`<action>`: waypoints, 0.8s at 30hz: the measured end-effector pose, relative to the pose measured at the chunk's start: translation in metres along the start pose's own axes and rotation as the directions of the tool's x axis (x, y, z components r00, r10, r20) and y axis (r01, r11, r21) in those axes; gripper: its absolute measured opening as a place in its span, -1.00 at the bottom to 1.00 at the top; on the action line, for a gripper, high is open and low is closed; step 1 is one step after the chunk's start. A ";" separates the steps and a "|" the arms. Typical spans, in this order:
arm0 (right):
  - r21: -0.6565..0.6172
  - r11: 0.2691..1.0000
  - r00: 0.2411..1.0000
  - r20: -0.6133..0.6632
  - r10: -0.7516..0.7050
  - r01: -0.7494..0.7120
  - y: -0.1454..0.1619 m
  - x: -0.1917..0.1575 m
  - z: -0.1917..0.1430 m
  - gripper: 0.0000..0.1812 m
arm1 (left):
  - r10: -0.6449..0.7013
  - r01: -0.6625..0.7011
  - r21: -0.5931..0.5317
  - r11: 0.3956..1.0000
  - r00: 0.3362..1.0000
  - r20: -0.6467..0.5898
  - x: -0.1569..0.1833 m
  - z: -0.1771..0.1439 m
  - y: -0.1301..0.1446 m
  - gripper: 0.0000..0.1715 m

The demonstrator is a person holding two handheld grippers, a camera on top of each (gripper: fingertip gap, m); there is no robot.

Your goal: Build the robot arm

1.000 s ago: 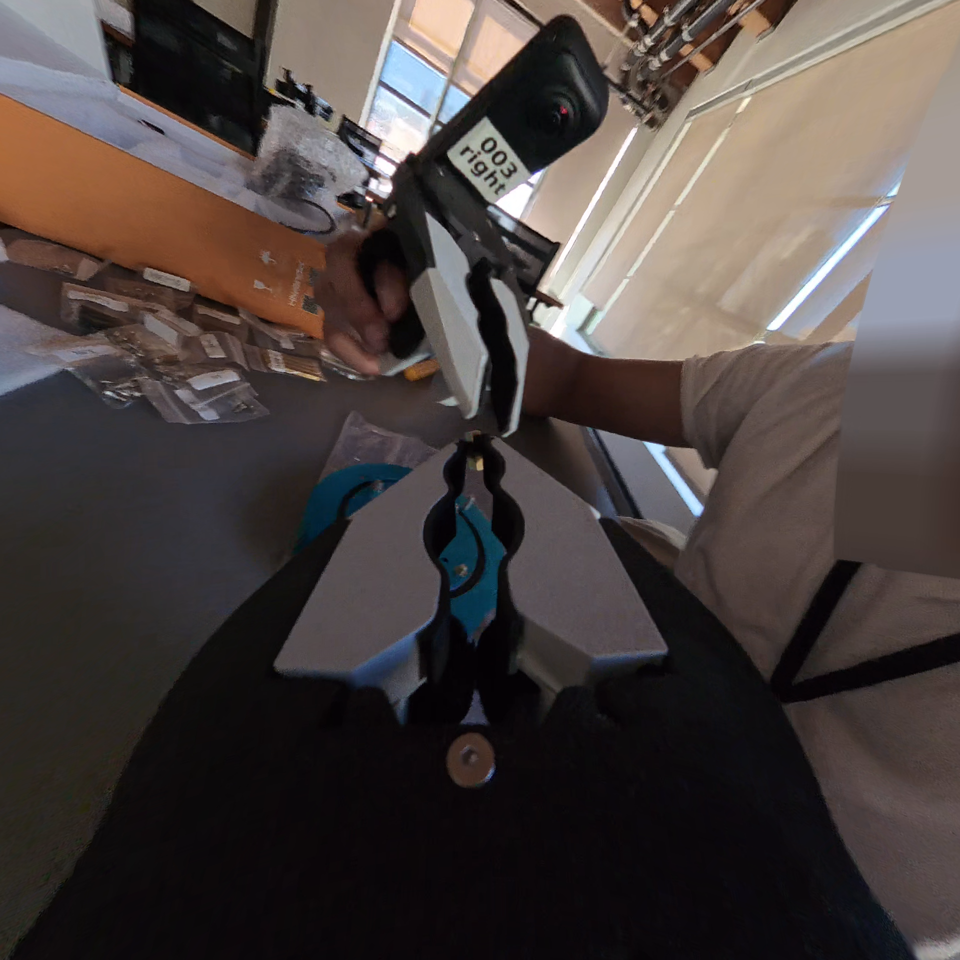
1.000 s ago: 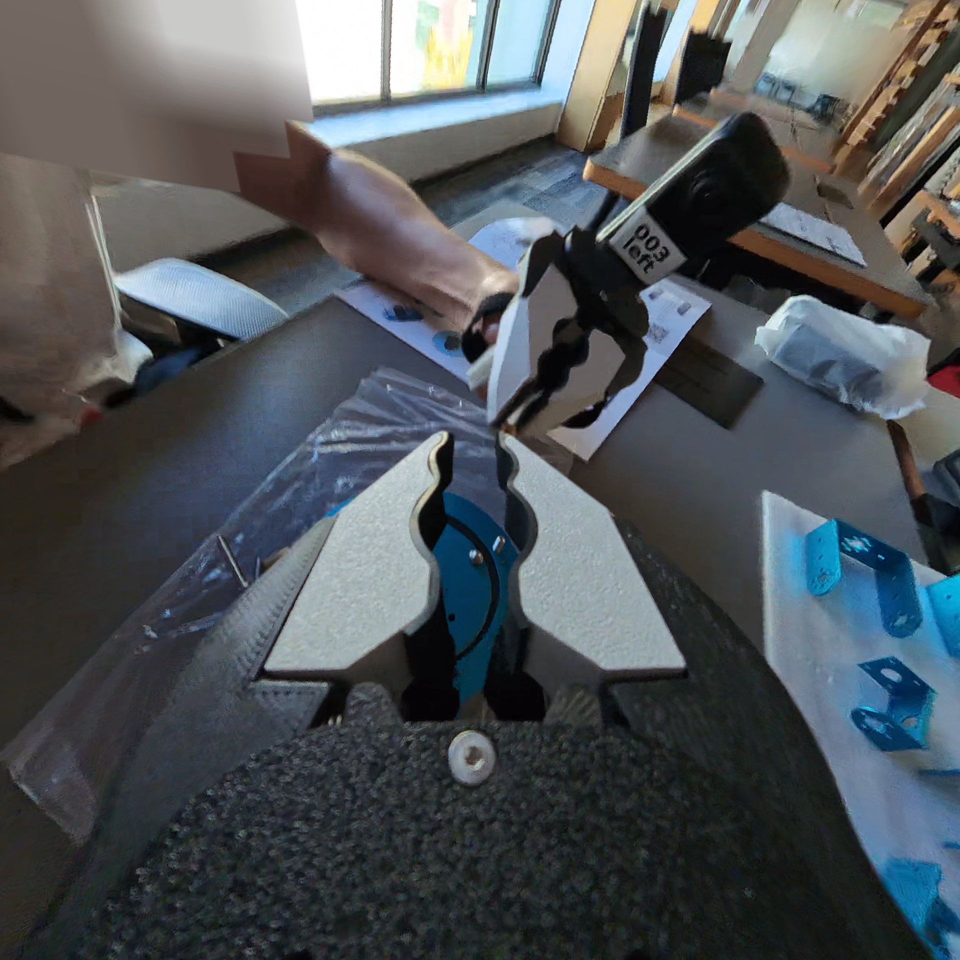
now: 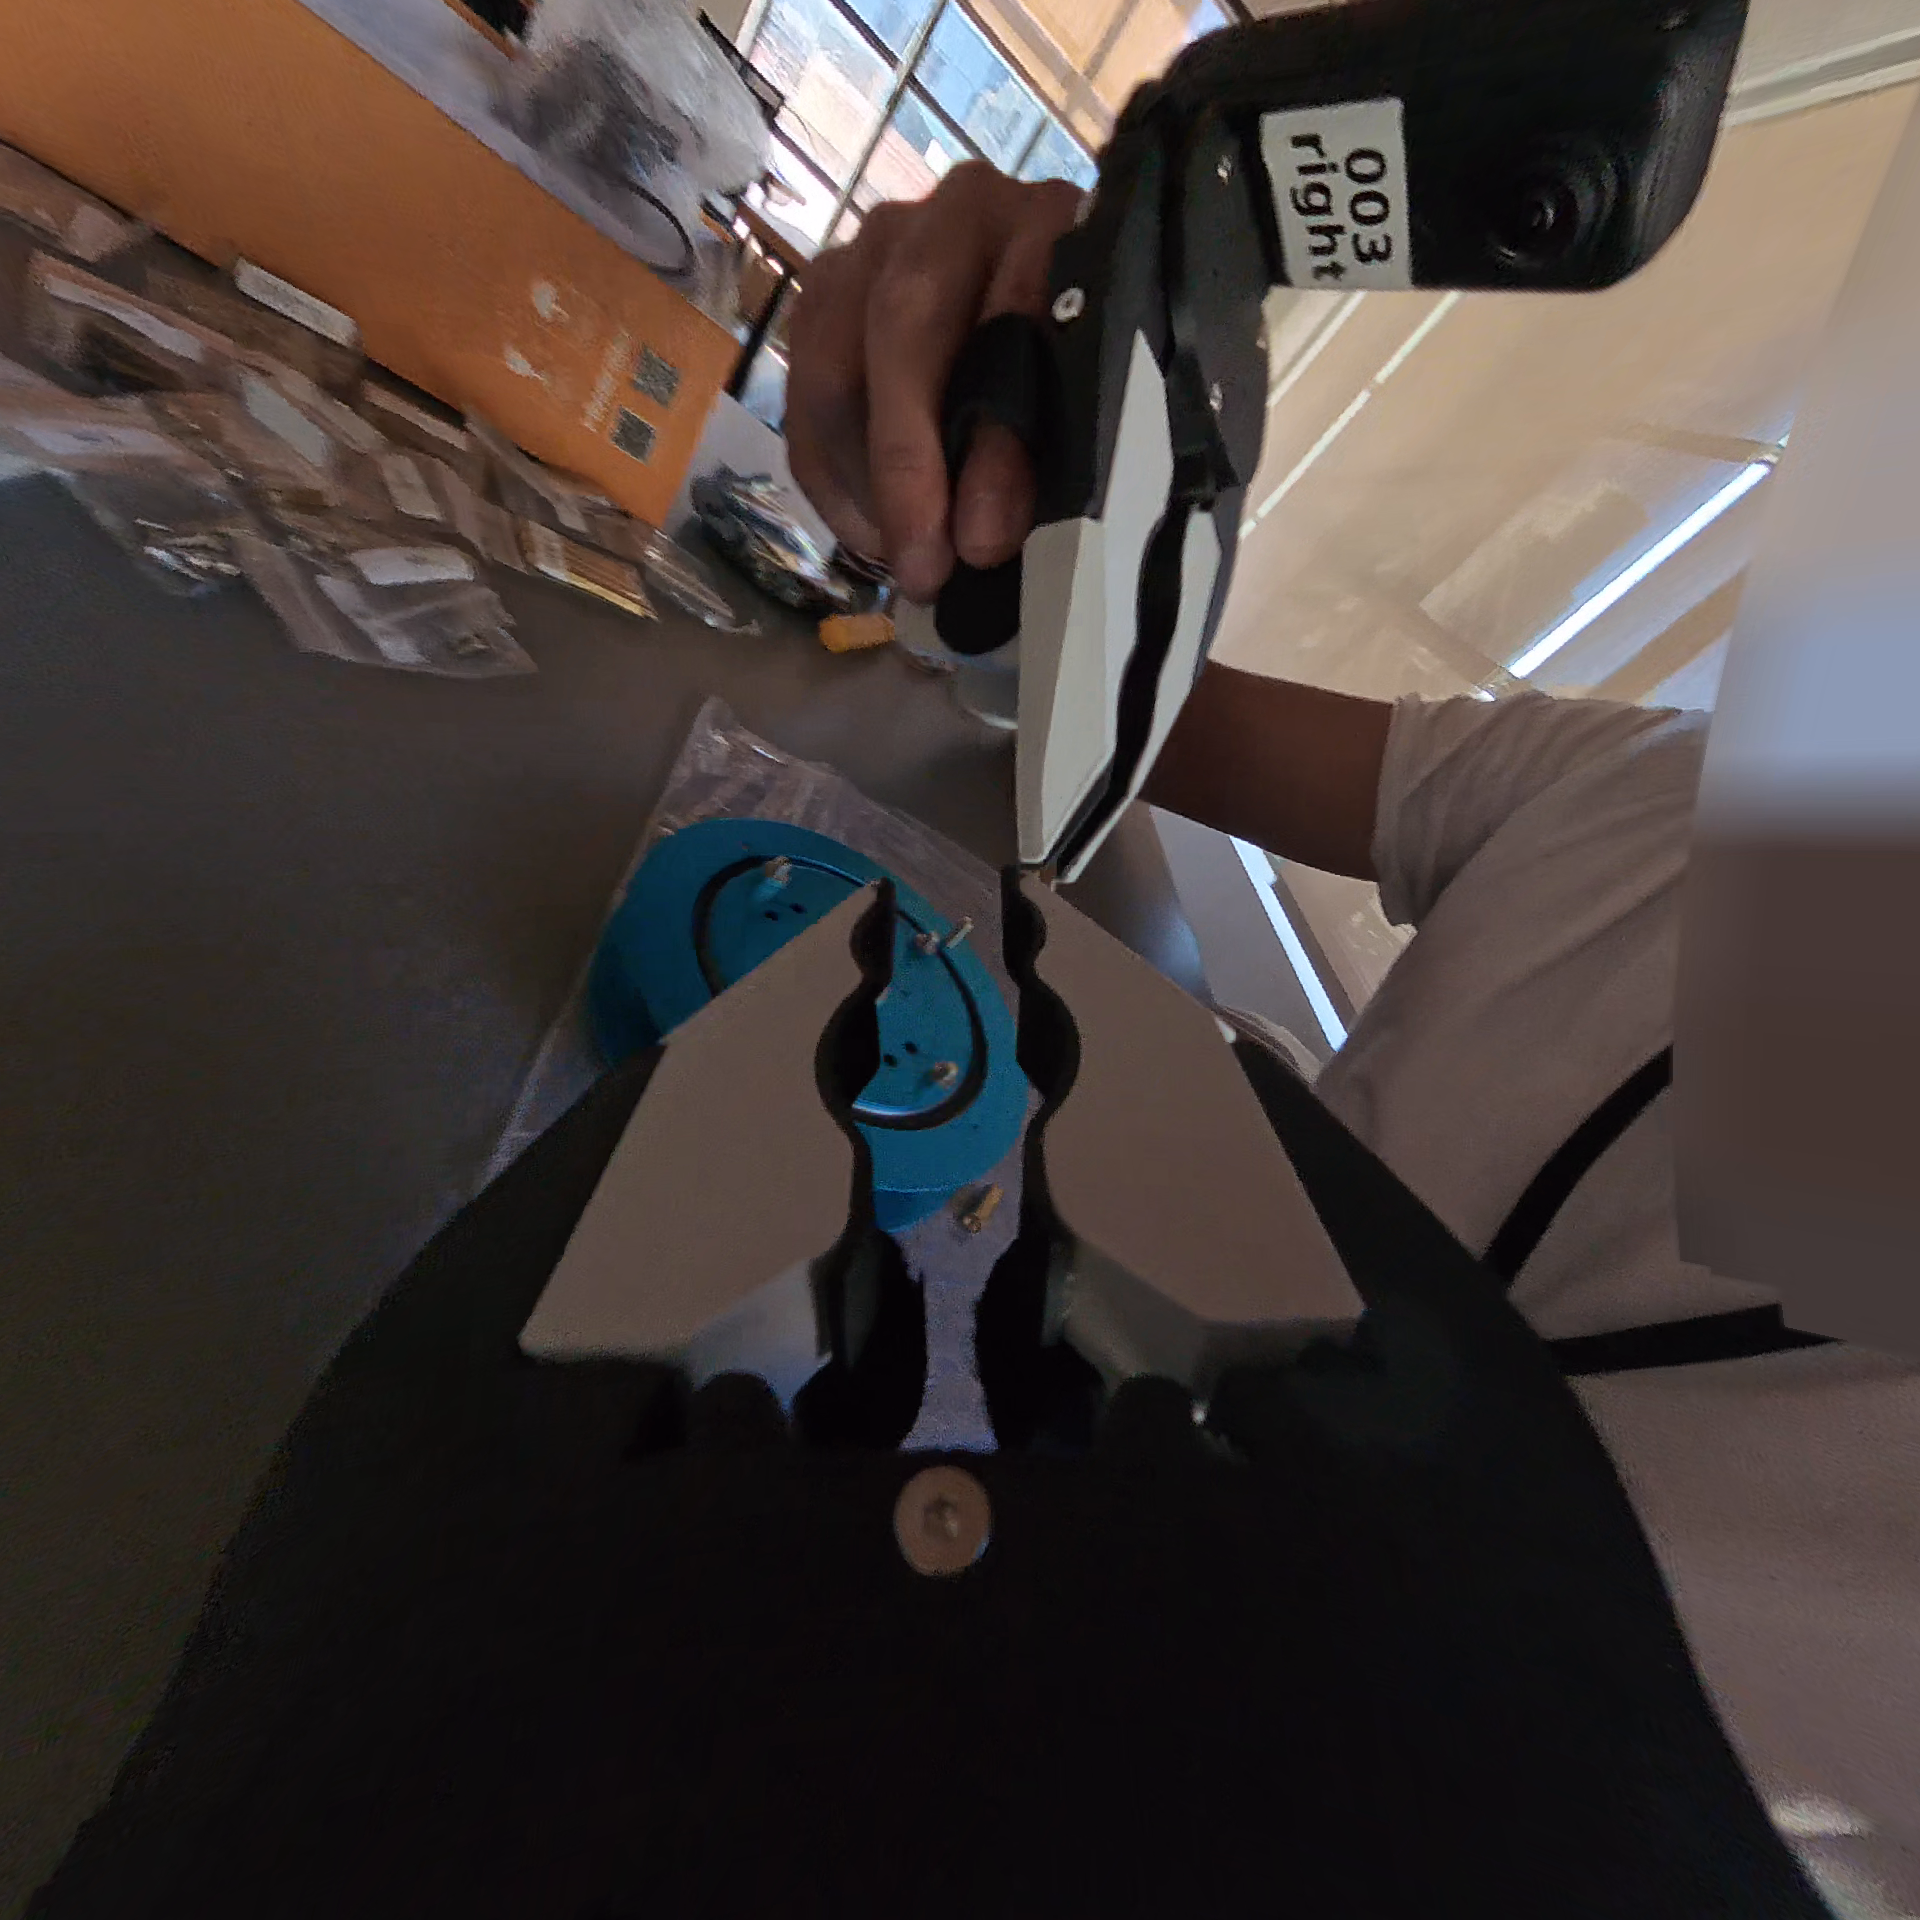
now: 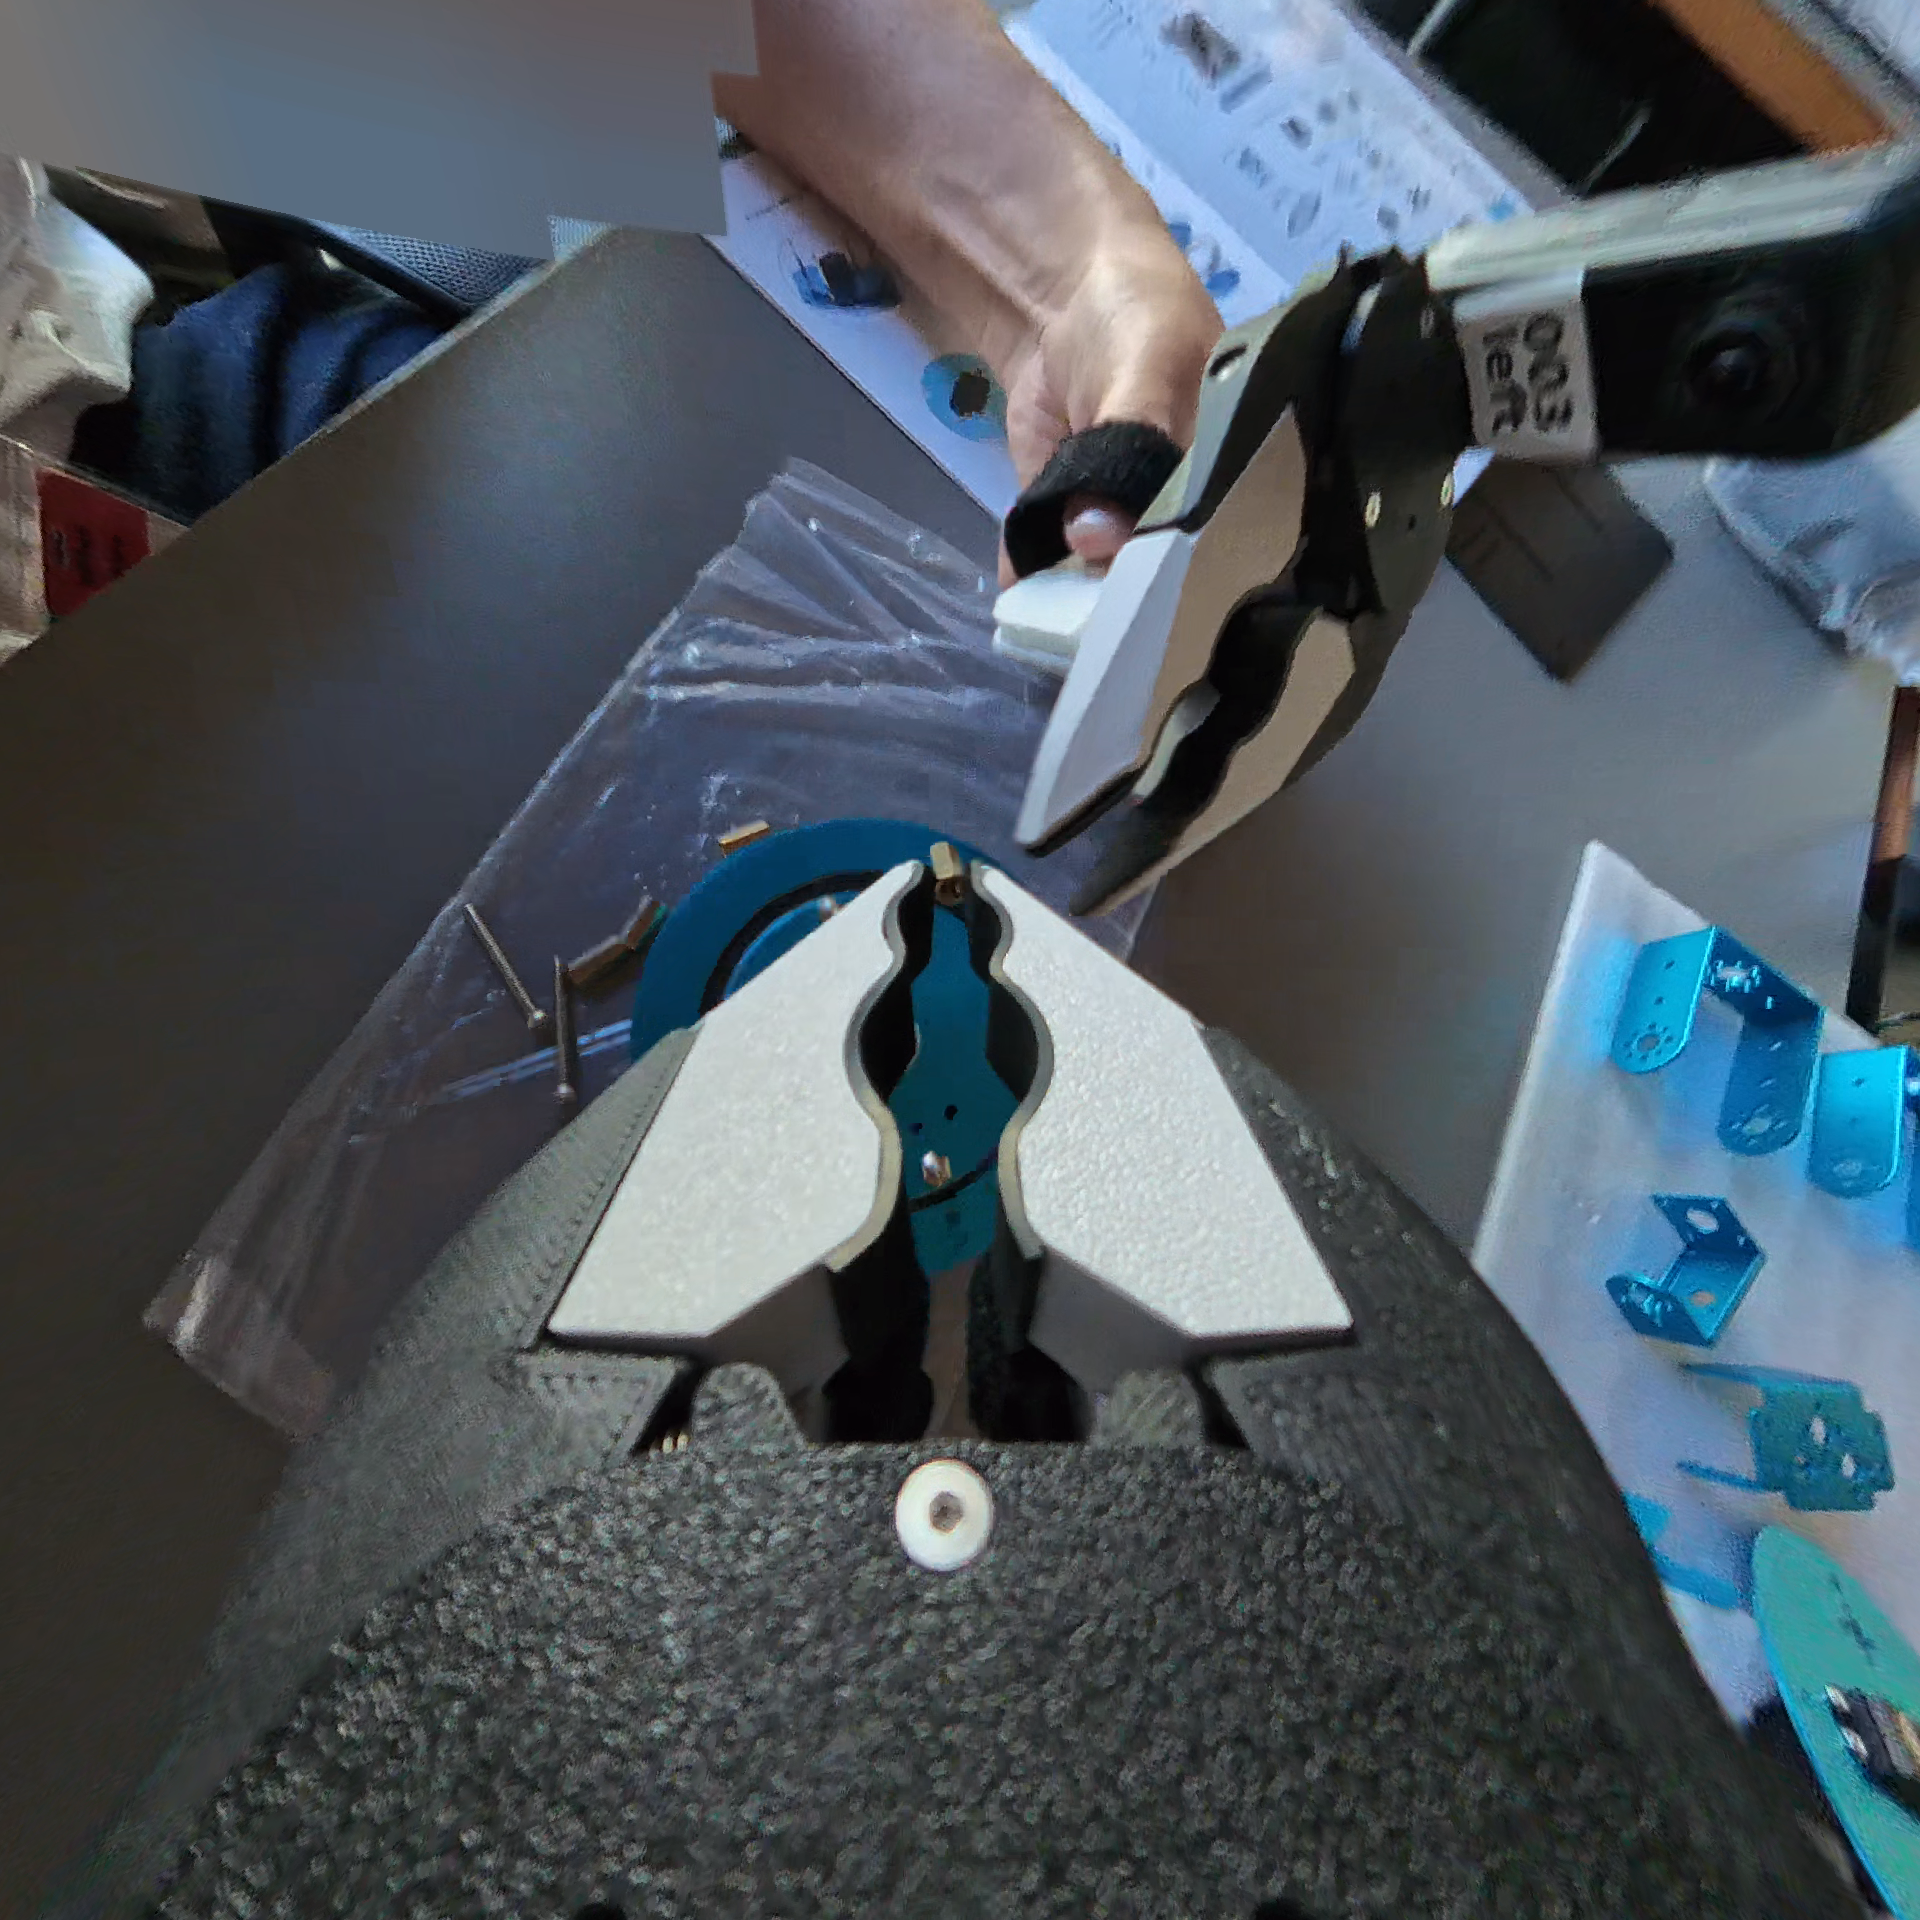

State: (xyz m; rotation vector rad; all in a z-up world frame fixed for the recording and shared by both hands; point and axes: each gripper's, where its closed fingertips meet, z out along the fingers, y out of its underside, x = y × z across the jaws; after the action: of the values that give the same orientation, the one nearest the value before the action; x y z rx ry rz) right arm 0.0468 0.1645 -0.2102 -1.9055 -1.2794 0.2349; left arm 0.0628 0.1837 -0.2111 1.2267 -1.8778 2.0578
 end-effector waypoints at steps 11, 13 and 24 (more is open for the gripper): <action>-0.546 0.835 0.973 0.144 0.178 -0.072 0.042 0.028 0.022 -0.94 | 0.253 -0.182 -0.251 0.951 0.923 0.291 -0.048 -0.025 0.022 -0.85; -0.540 0.840 0.979 0.142 0.145 -0.046 0.038 0.030 0.025 -0.95 | 0.272 -0.177 -0.311 0.934 0.916 0.295 -0.050 -0.023 0.031 -0.87; -0.571 0.821 0.991 0.108 0.082 -0.006 0.040 0.032 0.032 -0.95 | 0.298 -0.216 -0.294 0.931 0.916 0.270 -0.042 -0.011 0.031 -0.89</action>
State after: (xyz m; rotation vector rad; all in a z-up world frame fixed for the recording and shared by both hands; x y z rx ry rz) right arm 0.0724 0.2019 -0.2506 -2.4627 -1.5114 -0.0150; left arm 0.0682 0.2041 -0.2607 1.3584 -2.4835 1.7244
